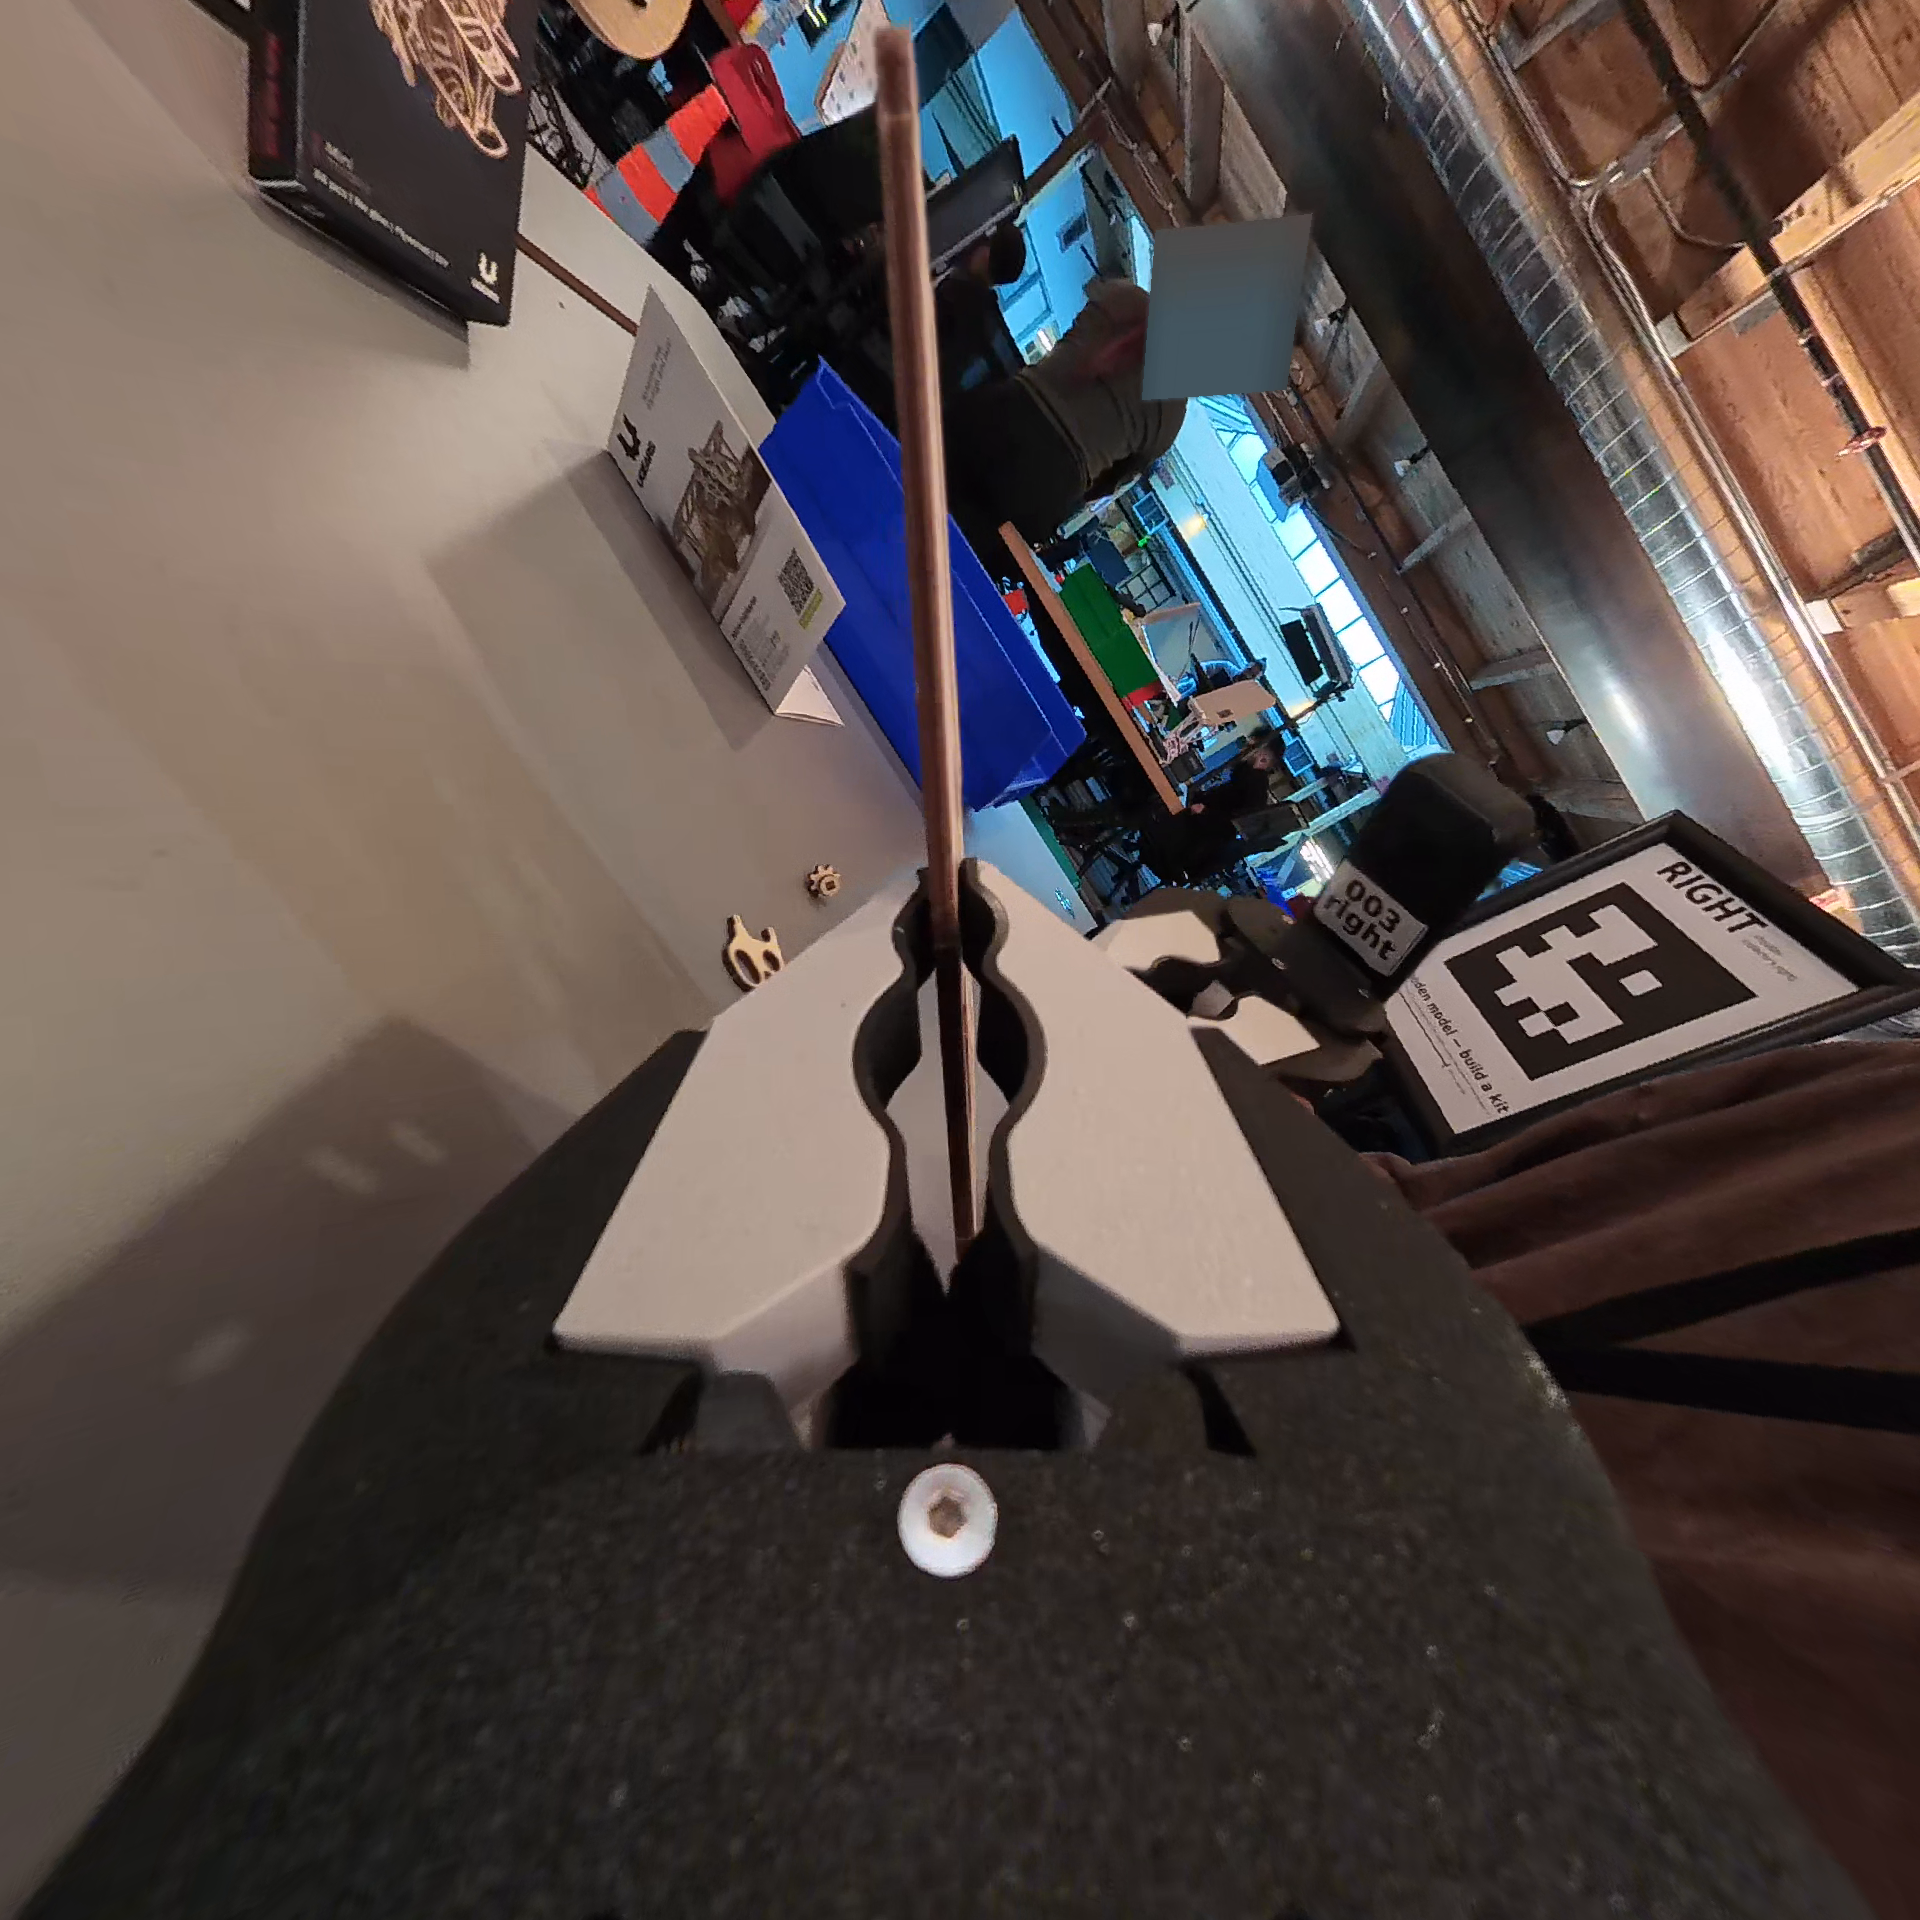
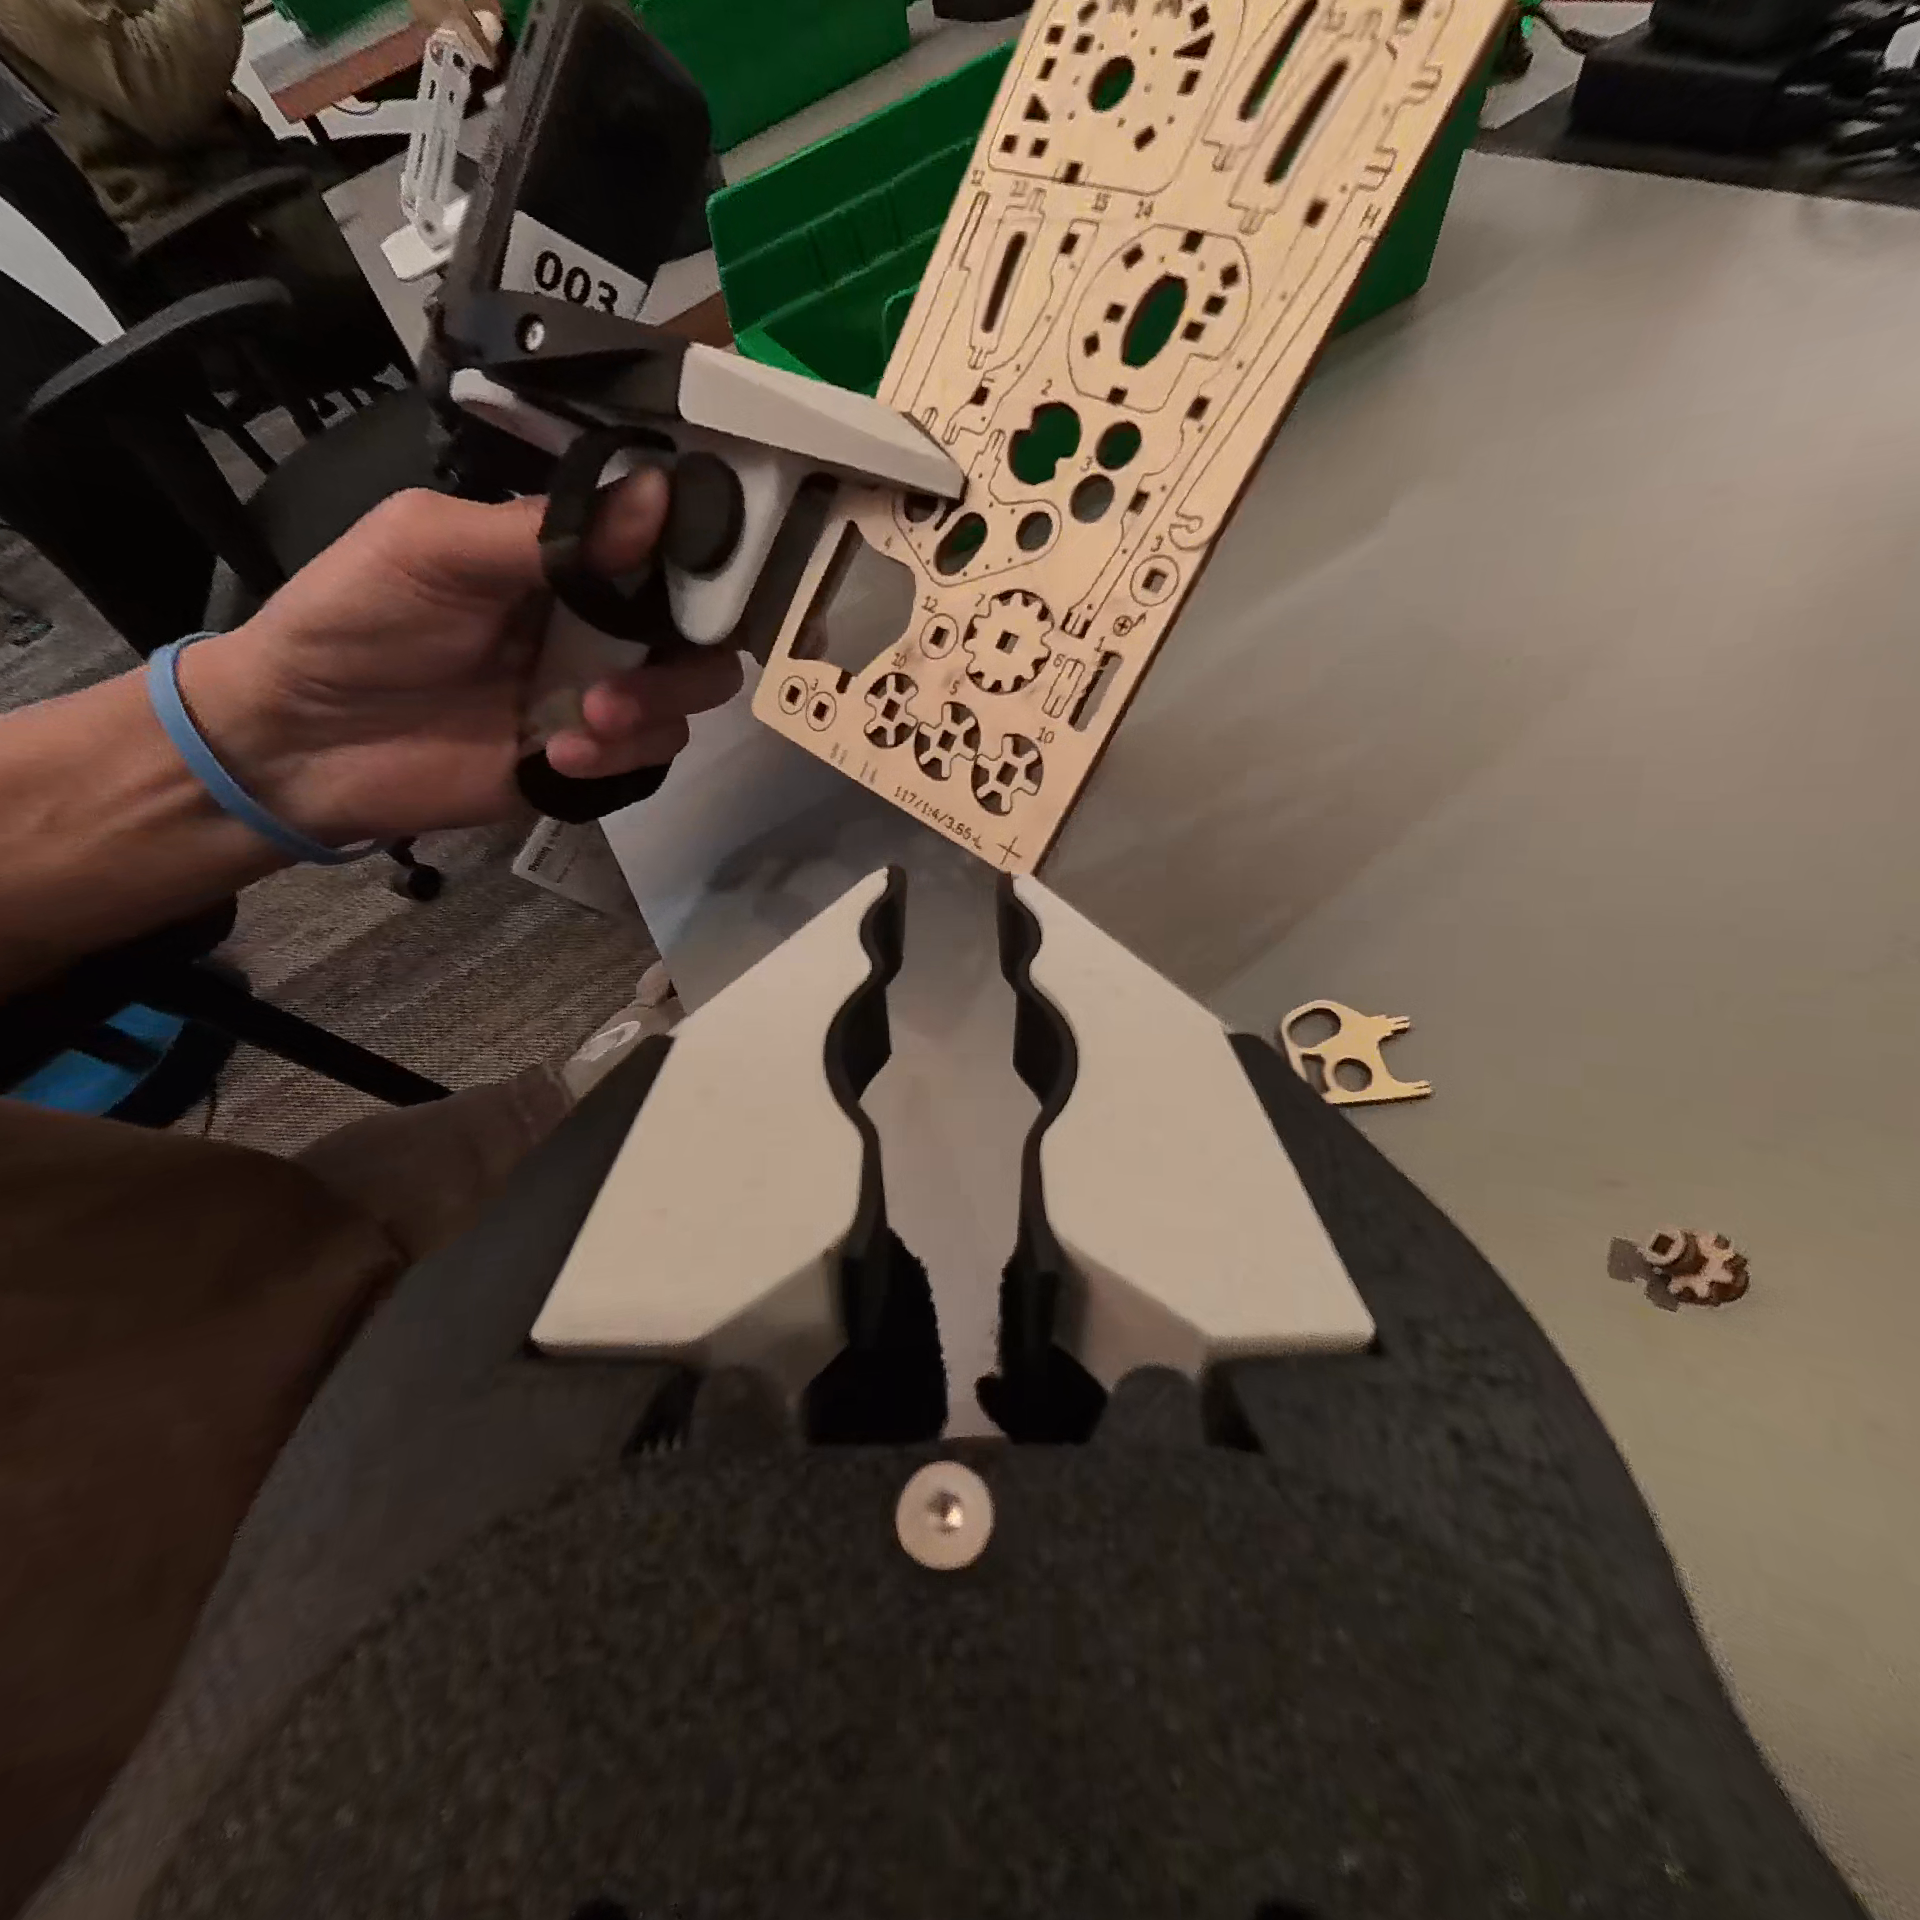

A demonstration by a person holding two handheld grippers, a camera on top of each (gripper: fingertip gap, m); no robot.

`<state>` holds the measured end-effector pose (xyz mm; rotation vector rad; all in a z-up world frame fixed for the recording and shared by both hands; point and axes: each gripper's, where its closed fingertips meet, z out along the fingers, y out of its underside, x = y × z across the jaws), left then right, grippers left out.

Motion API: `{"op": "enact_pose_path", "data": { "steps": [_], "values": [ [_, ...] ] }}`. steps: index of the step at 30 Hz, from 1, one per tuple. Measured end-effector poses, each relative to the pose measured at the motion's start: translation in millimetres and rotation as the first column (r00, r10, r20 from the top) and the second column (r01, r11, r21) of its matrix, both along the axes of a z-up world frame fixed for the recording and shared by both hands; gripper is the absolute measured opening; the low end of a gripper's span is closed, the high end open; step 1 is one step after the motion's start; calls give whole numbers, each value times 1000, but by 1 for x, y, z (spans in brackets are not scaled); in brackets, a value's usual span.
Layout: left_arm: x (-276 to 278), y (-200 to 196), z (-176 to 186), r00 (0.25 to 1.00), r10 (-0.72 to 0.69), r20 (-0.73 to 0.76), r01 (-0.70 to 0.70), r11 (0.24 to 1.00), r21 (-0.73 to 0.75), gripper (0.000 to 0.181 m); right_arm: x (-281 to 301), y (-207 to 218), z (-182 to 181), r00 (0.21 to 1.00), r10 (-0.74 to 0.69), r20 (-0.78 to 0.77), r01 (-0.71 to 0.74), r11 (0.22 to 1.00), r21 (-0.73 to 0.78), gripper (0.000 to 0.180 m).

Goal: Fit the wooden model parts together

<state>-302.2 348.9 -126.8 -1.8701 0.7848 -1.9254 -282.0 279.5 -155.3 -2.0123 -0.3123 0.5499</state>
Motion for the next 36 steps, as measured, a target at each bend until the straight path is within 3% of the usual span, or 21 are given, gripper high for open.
{"op": "enact_pose_path", "data": {
  "steps": [4,6,9,13,16,19,26,30,36],
  "values": [
    [5,-9,12,997,-37,73,38,999,-9,0,-1,2,2,976,-5,-216,-10,998,-67,17],
    [8,-15,14,995,-60,77,59,998,13,1,-7,-1,8,910,17,-414,-74,990,-121,18],
    [11,-21,15,994,-73,76,71,997,33,0,0,1,9,844,-6,-537,-90,984,-152,15],
    [12,-19,12,997,-54,50,50,997,64,0,19,5,12,874,-37,-485,-24,993,-119,23],
    [12,-21,20,994,-64,92,60,997,47,1,15,6,6,893,-9,-449,-52,991,-122,34],
    [15,-27,18,992,-85,95,82,996,34,1,1,3,20,815,64,-576,-144,985,-95,26],
    [21,-36,20,985,-113,130,117,993,-23,2,-4,-2,22,739,111,-665,-233,967,-98,2],
    [21,-42,14,982,-162,98,166,985,-35,12,4,-1,20,762,115,-637,-227,969,-97,2],
    [24,-69,0,952,-306,17,306,952,-7,10,8,-2,21,707,112,-698,-252,962,-101,3]
  ]
}}
